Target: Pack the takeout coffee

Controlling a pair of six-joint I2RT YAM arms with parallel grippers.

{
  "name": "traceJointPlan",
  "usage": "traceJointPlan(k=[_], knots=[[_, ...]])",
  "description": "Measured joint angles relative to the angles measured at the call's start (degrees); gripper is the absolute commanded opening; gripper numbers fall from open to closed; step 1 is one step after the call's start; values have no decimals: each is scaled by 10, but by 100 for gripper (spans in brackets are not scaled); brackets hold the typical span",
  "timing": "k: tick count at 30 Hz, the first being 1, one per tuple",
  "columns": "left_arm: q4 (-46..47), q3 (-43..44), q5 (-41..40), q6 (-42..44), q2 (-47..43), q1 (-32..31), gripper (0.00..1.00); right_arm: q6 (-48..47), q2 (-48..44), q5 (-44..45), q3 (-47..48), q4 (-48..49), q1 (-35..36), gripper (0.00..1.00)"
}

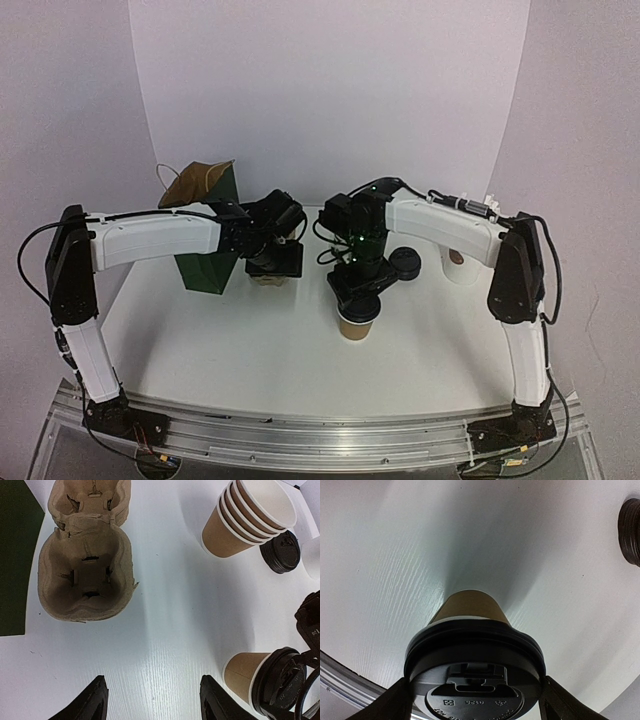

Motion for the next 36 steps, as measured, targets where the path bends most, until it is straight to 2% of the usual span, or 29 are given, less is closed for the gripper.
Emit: traceJointPlan(k=[36], knots=[[0,0,0,1,2,0,62,0,0,-15,-14,0,0,85]])
